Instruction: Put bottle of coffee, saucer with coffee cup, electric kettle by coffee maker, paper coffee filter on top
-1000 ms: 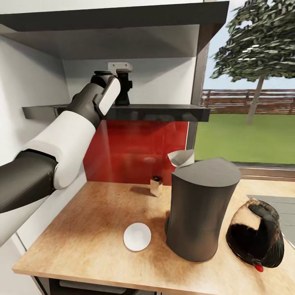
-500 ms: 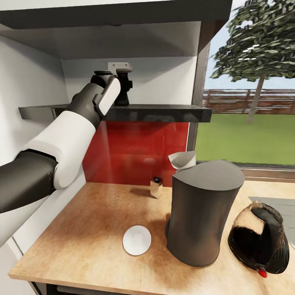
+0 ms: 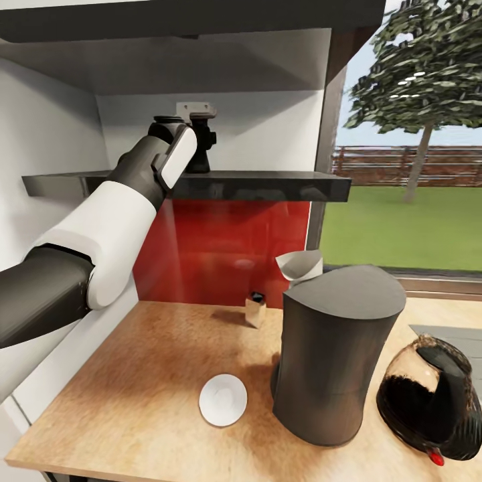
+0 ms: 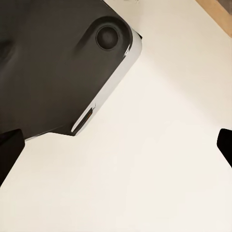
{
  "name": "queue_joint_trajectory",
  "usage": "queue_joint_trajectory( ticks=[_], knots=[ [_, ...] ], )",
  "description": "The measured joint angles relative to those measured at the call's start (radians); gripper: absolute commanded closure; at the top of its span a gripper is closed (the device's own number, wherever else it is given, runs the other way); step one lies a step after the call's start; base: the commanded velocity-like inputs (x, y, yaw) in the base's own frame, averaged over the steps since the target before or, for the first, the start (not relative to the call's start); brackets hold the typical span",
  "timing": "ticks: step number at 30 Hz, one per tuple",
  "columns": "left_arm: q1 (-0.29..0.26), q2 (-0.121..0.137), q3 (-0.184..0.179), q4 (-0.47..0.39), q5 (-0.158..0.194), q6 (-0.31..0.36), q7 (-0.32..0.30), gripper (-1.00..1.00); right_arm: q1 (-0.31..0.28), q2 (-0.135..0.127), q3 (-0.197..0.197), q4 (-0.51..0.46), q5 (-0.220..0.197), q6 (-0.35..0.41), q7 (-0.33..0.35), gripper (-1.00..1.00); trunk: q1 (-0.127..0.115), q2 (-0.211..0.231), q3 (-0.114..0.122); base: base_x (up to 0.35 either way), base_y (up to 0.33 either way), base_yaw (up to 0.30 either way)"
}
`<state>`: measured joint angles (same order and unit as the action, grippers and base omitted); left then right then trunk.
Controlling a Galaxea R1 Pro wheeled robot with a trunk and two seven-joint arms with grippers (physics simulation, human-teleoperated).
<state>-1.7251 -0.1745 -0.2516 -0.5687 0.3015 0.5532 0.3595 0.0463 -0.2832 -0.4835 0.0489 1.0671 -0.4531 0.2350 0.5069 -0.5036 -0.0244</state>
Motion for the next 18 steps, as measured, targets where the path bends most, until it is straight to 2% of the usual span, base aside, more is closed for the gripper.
queue_joint_trajectory(
  ticks=[7,18],
  knots=[
    [0.000,0.000,0.000,0.000,0.000,0.000,0.000,-1.00,0.000,0.000,0.000,0.000,0.000,0.000,0.000,-1.00,0.000,0.000,0.000,0.133,0.000,0.000],
    [0.000,0.000,0.000,0.000,0.001,0.000,0.001,-1.00,0.000,0.000,0.000,0.000,0.000,0.000,0.000,-1.00,0.000,0.000,0.000,0.014,0.000,0.000]
  ],
)
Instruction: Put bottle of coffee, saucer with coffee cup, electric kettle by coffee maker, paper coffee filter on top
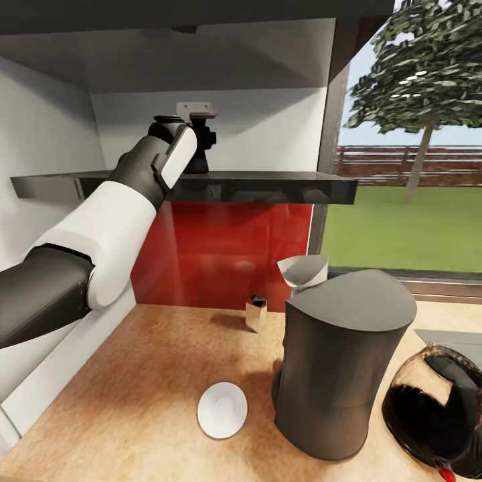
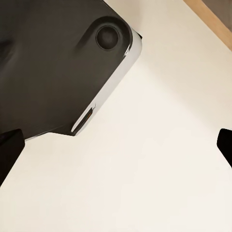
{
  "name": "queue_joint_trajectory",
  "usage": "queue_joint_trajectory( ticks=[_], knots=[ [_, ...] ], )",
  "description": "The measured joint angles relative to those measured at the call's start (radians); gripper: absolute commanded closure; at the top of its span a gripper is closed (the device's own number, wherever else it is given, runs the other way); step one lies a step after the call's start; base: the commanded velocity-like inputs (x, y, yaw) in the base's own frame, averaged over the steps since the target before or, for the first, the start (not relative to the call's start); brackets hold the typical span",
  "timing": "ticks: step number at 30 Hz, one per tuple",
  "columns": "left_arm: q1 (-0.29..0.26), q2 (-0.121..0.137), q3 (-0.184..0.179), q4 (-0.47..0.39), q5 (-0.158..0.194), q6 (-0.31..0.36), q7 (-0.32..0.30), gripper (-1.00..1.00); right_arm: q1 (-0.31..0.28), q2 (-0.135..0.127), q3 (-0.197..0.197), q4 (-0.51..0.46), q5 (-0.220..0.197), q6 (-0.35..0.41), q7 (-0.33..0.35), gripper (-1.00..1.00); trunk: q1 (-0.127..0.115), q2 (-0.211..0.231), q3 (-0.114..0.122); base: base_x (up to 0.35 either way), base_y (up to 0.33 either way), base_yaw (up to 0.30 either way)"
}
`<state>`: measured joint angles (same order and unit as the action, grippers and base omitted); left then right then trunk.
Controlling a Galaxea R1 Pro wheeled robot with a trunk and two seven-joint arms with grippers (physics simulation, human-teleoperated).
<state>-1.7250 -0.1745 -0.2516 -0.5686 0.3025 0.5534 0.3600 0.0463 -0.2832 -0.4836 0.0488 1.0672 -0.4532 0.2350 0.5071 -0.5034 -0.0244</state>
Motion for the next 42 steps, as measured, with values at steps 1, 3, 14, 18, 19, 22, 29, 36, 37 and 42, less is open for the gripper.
queue_joint_trajectory(
  ticks=[1,3,14,18,19,22,29,36,37,42],
  knots=[
    [0.000,0.000,0.000,0.000,0.000,0.000,0.000,-1.00,0.000,0.000,0.000,0.000,0.000,0.000,0.000,-1.00,0.000,0.000,0.000,0.001,0.000,0.000],
    [0.000,0.000,0.000,0.000,0.000,0.001,0.000,-1.00,0.000,0.000,0.000,0.000,0.000,0.000,0.000,-1.00,0.000,0.000,0.000,0.000,0.000,0.000],
    [0.000,0.000,-0.005,-0.001,0.000,0.044,0.000,1.00,0.000,0.000,0.000,0.000,0.000,0.000,0.000,-1.00,0.000,0.000,0.000,0.000,0.000,0.000],
    [0.000,0.000,-0.004,0.000,0.002,0.047,0.001,1.00,0.000,0.000,0.000,0.000,0.000,-0.001,0.000,-1.00,0.000,0.000,0.000,0.000,0.000,0.000],
    [0.000,0.000,-0.004,0.000,0.001,0.049,0.000,1.00,0.000,0.000,0.000,0.000,0.000,-0.001,0.000,-1.00,0.000,0.000,0.000,0.000,0.000,0.000],
    [0.000,0.000,-0.002,0.000,0.001,0.050,0.000,1.00,0.000,0.000,0.000,0.000,0.000,-0.001,0.000,-1.00,0.000,0.000,0.000,0.000,0.000,0.000],
    [0.000,0.000,-0.005,-0.001,0.001,0.051,0.001,1.00,0.000,0.000,0.000,0.000,0.000,-0.001,0.000,-1.00,0.000,0.000,0.000,0.000,0.000,0.000],
    [0.000,0.000,-0.005,-0.001,0.002,0.051,0.001,1.00,0.000,0.000,0.000,0.000,0.000,-0.002,0.000,-1.00,0.000,0.000,0.000,0.000,0.000,0.000],
    [0.000,0.000,-0.005,-0.002,0.001,0.051,0.001,1.00,0.000,0.000,0.000,0.000,0.000,-0.002,0.000,-1.00,0.000,0.000,0.000,0.000,0.000,0.000],
    [0.000,0.000,-0.006,-0.013,0.001,0.051,0.002,1.00,0.000,0.000,0.000,0.000,0.000,-0.002,0.000,-1.00,0.000,0.000,0.000,0.000,0.000,0.000]
  ],
)
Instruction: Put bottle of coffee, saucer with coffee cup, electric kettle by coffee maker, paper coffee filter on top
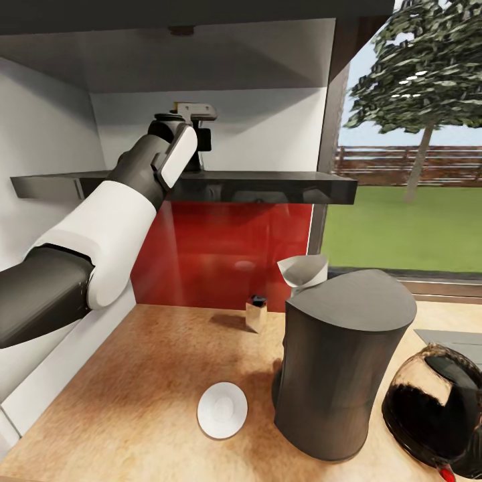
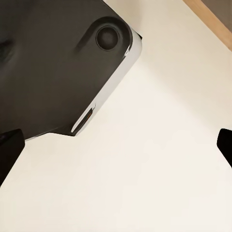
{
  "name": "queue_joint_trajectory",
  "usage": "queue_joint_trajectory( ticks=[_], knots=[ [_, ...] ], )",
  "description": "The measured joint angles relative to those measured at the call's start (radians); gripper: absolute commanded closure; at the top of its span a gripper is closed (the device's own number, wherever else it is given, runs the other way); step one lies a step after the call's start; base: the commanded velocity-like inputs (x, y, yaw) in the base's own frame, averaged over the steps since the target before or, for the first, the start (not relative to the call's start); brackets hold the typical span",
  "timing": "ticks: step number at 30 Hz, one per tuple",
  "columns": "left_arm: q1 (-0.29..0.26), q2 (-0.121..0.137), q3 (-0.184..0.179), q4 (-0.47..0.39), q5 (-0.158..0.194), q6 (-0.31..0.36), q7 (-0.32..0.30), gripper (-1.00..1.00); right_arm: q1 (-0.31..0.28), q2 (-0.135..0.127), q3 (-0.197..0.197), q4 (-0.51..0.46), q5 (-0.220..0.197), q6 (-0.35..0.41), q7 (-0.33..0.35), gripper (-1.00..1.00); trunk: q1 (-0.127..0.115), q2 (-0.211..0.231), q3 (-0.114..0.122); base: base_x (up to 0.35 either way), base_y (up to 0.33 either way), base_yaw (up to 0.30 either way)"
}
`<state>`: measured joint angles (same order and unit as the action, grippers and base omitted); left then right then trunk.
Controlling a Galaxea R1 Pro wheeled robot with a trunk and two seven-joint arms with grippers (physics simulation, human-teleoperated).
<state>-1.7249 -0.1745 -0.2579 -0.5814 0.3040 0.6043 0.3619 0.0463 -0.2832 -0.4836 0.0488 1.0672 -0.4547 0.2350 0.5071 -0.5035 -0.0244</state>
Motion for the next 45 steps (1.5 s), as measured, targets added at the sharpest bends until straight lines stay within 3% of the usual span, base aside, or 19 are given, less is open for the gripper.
queue_joint_trajectory(
  ticks=[12,23,45],
  knots=[
    [0.000,0.000,0.001,-0.113,0.001,0.056,0.000,1.00,0.000,0.000,0.000,0.000,0.000,0.000,0.000,-1.00,0.000,0.000,0.000,0.000,0.000,0.000],
    [0.000,0.000,0.002,-0.117,0.000,0.058,0.000,1.00,0.000,0.000,0.000,0.000,0.000,0.000,0.000,-1.00,0.000,0.000,0.000,-0.091,0.000,0.000],
    [0.000,0.000,0.007,-0.118,0.001,0.058,0.000,1.00,0.000,0.000,-0.001,-0.001,-0.001,0.000,0.000,-1.00,0.001,0.000,0.000,-0.257,0.000,0.000]
  ],
)
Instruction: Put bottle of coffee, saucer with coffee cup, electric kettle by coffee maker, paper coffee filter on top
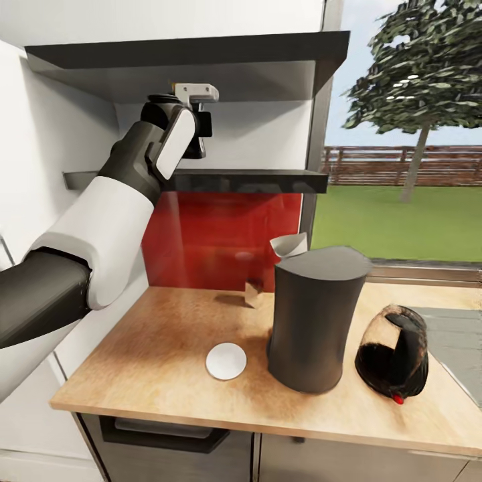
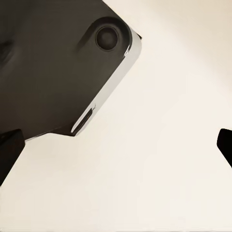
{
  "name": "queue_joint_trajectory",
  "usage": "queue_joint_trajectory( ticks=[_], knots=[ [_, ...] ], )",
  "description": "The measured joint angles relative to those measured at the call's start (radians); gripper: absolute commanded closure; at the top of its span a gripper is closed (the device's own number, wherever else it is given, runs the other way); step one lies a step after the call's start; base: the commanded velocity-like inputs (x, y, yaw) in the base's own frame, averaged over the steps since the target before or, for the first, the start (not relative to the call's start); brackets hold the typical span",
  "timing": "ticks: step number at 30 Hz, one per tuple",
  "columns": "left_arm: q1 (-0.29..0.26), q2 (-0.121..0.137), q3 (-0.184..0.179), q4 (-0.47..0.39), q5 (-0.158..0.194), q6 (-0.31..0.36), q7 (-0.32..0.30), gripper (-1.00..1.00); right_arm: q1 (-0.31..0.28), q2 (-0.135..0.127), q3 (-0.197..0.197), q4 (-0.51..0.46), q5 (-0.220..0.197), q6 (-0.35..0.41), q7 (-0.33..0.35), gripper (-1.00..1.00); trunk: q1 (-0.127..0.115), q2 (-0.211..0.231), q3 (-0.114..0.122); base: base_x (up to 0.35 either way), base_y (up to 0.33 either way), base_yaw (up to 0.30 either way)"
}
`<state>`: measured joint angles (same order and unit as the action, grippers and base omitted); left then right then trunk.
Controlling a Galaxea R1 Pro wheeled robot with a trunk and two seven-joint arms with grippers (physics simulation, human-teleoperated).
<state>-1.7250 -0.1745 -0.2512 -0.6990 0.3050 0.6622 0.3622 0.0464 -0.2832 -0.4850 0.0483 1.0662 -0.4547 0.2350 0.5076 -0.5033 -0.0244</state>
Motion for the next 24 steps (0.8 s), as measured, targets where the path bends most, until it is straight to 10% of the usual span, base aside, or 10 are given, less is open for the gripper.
queue_joint_trajectory(
  ticks=[24],
  knots=[
    [0.000,0.000,0.002,-0.019,0.000,0.000,0.000,1.00,0.000,-0.002,0.000,-0.001,-0.003,0.000,-0.001,-1.00,0.000,0.000,0.000,-0.180,0.000,0.000]
  ],
)
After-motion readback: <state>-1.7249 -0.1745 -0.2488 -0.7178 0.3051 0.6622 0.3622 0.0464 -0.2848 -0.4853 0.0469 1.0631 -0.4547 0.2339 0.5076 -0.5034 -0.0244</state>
